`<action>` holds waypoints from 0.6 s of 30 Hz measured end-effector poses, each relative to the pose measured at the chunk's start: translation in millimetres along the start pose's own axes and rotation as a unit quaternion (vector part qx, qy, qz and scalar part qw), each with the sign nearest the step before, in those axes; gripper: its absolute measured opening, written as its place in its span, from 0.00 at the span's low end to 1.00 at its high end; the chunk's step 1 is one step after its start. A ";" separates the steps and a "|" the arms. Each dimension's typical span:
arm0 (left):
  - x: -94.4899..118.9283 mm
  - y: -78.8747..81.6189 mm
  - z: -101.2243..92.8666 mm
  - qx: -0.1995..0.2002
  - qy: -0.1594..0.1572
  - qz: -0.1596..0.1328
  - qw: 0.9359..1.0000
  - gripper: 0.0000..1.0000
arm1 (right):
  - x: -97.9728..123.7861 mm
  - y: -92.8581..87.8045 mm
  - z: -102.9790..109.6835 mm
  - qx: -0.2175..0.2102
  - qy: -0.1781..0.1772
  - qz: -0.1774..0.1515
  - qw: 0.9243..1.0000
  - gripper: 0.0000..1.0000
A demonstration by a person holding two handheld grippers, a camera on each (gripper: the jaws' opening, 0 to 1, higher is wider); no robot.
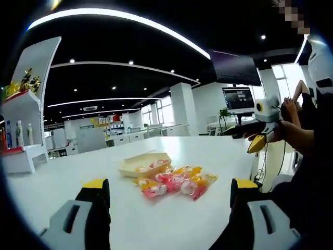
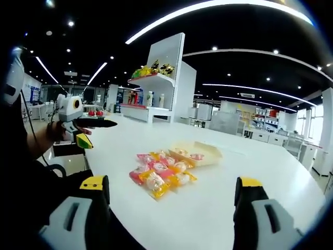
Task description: Pick up the marshmallows scattered on the table and place them into the bowl on the table
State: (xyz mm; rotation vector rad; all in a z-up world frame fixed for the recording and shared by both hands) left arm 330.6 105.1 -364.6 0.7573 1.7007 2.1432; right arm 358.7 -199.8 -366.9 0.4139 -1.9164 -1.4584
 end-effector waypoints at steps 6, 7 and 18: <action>1.9 -0.5 -0.5 -0.005 0.002 0.002 1.000 0.95 | -7.7 -4.7 2.3 -0.005 0.004 0.009 1.000 0.97; 1.6 -0.8 -0.5 -0.004 0.002 0.002 1.000 0.95 | -8.5 -4.8 2.8 -0.007 0.005 0.011 1.000 0.97; -3.3 -1.5 -11.0 -0.012 -0.012 0.011 1.000 0.95 | -19.3 -3.0 3.3 -0.005 0.007 0.018 1.000 0.96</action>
Point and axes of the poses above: the point that each gripper's makers call its tool centre point, and the gripper's own axes: x roughly backward along the fingers, z roughly to its left, y roughly out of its top, the point moved 7 cm from there along x, roughly backward along the fingers, and after that the axes turned 11 degrees about z, right-handed, at the moved point
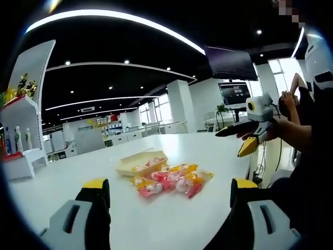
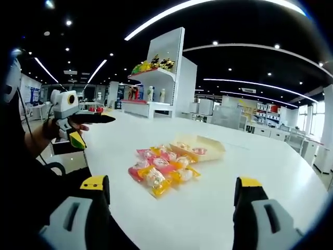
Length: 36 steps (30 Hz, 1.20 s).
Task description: Pick up the marshmallows scattered on the table and place them into the bowl on the table
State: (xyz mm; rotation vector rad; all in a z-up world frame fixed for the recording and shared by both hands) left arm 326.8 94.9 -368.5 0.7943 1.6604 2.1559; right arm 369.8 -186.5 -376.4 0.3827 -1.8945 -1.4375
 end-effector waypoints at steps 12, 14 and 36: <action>3.6 6.0 -3.5 -0.008 -0.002 -0.002 1.000 0.95 | -21.1 8.2 -1.5 -0.033 0.025 0.009 0.999 0.92; 4.0 7.0 -2.9 -0.008 -0.002 -0.003 1.000 0.95 | -23.7 8.0 -1.5 -0.035 0.024 0.017 0.999 0.90; 5.5 8.2 -7.7 -0.015 -0.003 -0.001 1.000 0.95 | -56.6 13.6 -20.7 -0.032 0.000 0.037 0.999 0.85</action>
Point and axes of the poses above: the point that each gripper's makers call its tool centre point, and the gripper's own axes: x roughly backward along the fingers, z roughly to its left, y roughly out of its top, the point moved 7 cm from there along x, roughly backward along the fingers, and after that the axes turned 11 degrees about z, right-handed, at the moved point
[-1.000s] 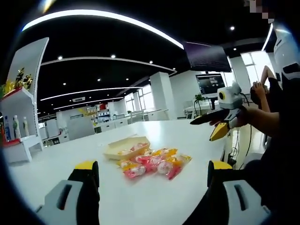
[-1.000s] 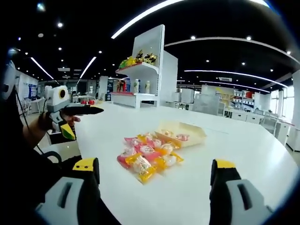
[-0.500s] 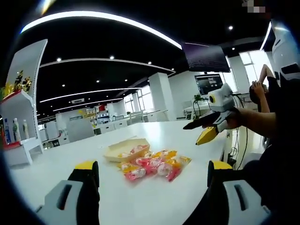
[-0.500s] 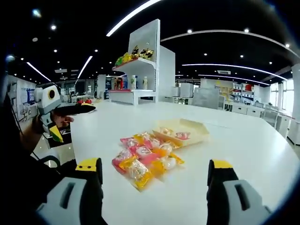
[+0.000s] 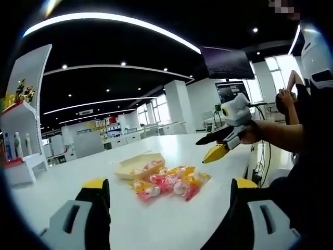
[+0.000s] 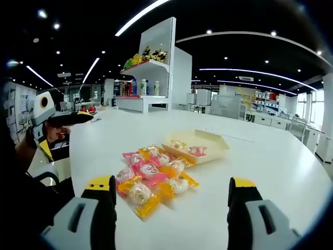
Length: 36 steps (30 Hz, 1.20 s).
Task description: Pick up the marshmallows scattered on the table and place them into the bowl on the table
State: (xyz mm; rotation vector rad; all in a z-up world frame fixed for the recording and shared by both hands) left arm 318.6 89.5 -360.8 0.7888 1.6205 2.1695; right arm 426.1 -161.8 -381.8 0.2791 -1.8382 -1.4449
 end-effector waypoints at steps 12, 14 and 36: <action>-0.1 0.1 -2.8 -0.006 0.001 0.007 1.000 0.95 | -16.7 -0.3 -9.9 0.002 -0.011 0.018 1.000 0.80; 0.1 0.8 -3.2 -0.007 0.000 0.008 1.000 0.95 | -17.4 0.0 -9.7 0.003 -0.011 0.017 1.000 0.80; 0.6 5.1 -4.8 -0.014 0.001 0.007 1.000 0.95 | -57.1 -2.0 -11.5 -0.003 0.005 0.024 1.000 0.61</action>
Point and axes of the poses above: the point that each gripper's makers call its tool centre point, and the gripper's own axes: x roughly backward along the fingers, z roughly to its left, y roughly out of its top, the point moved 7 cm from there along x, roughly backward along the fingers, and after that the axes turned 11 degrees about z, right-handed, at the moved point
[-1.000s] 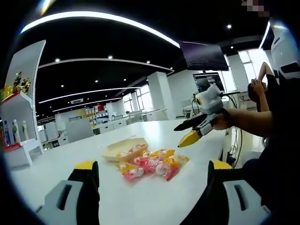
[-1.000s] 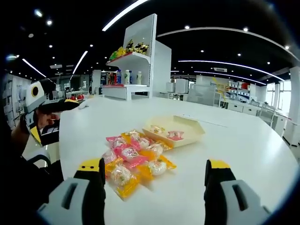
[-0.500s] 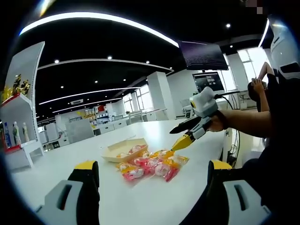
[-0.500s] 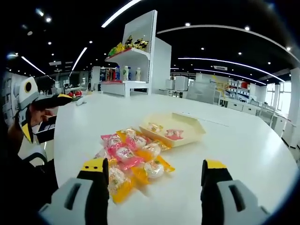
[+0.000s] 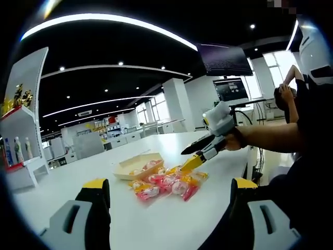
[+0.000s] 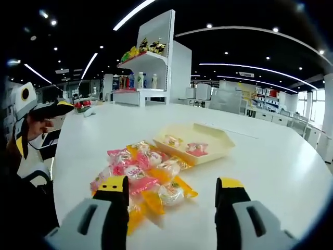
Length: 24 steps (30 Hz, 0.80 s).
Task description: Pick up the marshmallows scattered on the table and place them into the bowl on the table
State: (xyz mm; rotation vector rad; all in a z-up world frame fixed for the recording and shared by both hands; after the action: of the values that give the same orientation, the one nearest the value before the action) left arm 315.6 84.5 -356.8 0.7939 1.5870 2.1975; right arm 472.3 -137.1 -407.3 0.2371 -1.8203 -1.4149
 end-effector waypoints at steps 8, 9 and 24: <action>-0.5 -2.6 -2.0 0.003 -0.005 0.001 1.000 0.95 | -10.1 -7.9 -0.2 -0.024 -0.006 0.012 1.000 0.51; -0.7 -3.4 -2.4 0.004 -0.006 0.001 1.000 0.95 | -11.8 -8.4 -1.1 -0.036 -0.004 0.014 0.999 0.51; 3.7 -2.6 -2.4 0.004 -0.006 -0.006 1.000 0.95 | -18.3 -15.3 0.8 -0.055 -0.010 0.022 0.998 0.41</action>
State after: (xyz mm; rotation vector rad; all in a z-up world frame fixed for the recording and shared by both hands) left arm 311.0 85.6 -358.9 0.7959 1.5911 2.1772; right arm 479.0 -131.3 -429.5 0.1253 -1.7464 -1.4861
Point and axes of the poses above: the point that each gripper's makers call its tool centre point, and the gripper's own axes: x roughly backward along the fingers, z roughly to its left, y roughly out of its top, the point moved 7 cm from there along x, roughly backward along the fingers, and after that the axes turned 11 degrees about z, right-handed, at the moved point
